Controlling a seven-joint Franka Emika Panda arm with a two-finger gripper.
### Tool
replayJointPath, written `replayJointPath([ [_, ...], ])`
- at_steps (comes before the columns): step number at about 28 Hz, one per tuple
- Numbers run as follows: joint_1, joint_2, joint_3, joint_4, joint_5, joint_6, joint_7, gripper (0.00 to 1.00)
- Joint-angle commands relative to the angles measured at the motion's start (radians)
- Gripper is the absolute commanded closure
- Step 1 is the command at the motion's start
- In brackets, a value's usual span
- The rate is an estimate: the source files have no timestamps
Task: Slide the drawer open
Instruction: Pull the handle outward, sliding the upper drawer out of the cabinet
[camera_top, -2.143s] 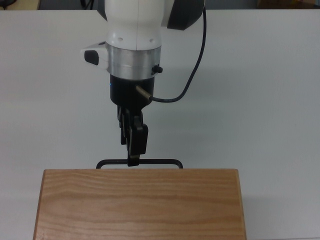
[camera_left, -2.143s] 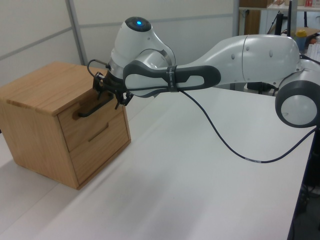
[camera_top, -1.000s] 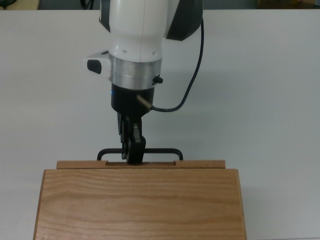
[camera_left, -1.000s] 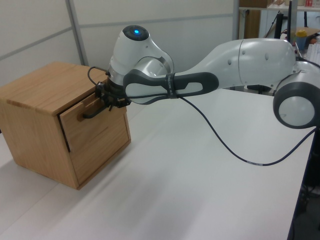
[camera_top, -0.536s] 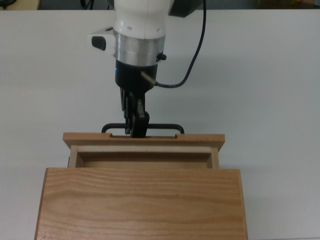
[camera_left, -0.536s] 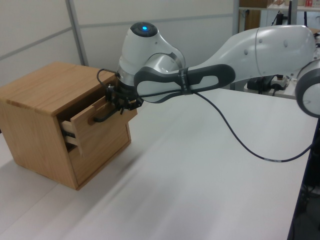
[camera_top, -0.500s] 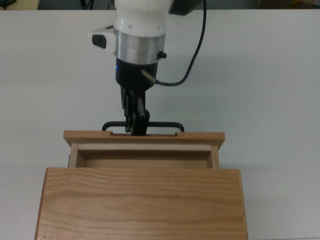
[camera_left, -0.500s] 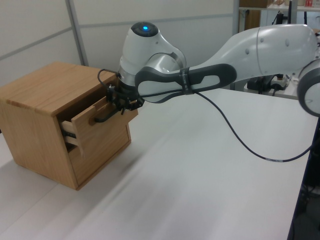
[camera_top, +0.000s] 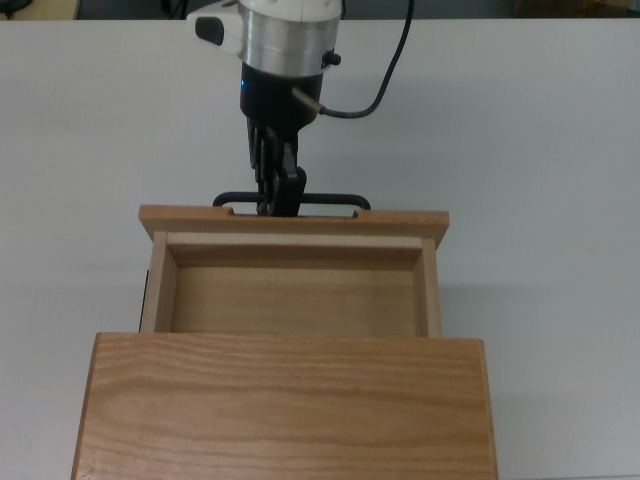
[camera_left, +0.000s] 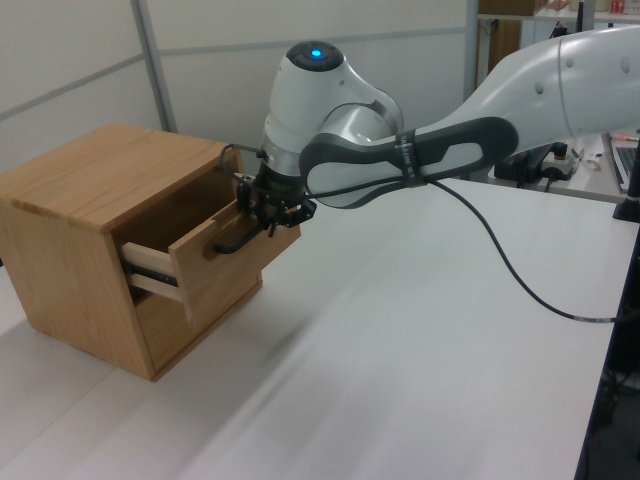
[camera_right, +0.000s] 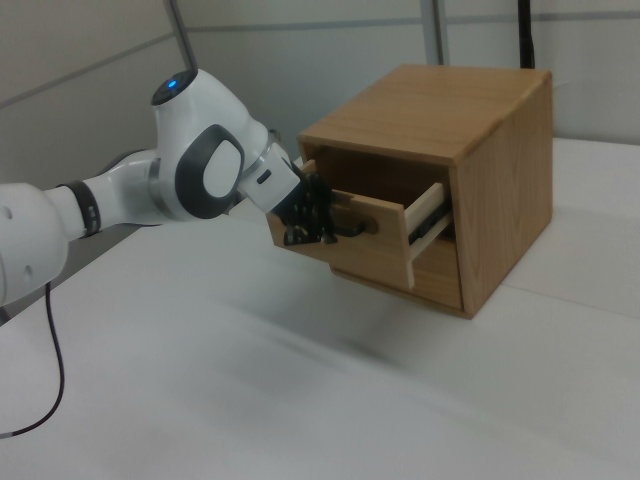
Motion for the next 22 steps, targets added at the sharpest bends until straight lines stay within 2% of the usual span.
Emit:
replayJointPath([
  [1, 0.005, -0.131, 0.021, -0.117, -0.005, -0.028, -0.042, 1.00],
  [22, 0.018, -0.313, 0.018, -0.343, -0.002, -0.039, -0.083, 1.00],
])
